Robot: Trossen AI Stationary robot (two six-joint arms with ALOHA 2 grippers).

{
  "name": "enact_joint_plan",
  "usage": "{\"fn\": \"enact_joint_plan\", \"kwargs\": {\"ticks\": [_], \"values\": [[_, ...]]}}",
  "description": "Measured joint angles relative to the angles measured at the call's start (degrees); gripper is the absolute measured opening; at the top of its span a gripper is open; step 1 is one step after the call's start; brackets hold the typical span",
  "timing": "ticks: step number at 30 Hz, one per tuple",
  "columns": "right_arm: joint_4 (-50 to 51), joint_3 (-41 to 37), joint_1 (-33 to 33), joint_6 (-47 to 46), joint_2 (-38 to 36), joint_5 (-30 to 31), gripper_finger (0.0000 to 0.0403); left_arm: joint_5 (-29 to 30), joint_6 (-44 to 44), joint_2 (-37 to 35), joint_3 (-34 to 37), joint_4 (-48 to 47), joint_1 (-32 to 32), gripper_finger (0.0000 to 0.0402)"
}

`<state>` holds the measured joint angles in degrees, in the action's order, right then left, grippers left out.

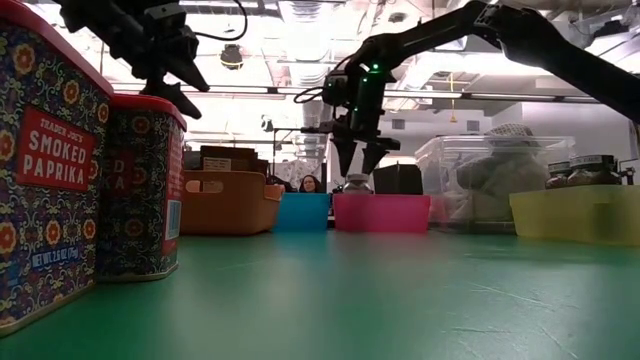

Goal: Sort spices by type
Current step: Put the top white spice bottle into the red bin, then put the white spice bottle into the red bin

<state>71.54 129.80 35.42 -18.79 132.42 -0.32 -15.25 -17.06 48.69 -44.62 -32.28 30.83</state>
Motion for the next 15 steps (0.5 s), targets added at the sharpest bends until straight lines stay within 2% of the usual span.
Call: {"fn": "enact_joint_plan", "kwargs": {"ticks": [7, 15], "values": [[-0.4, 0.0, 0.0, -0.1, 0.0, 0.0, 0.031, -0.4, 0.1, 0.0, 0.0, -0.4, 0.0, 0.0263], [0.7, 0.0, 0.2, -0.2, -0.5, 0.0, 0.0318, -1.2, 0.8, -0.6, 0.0, -0.8, 0.0, 0.0263]]}}
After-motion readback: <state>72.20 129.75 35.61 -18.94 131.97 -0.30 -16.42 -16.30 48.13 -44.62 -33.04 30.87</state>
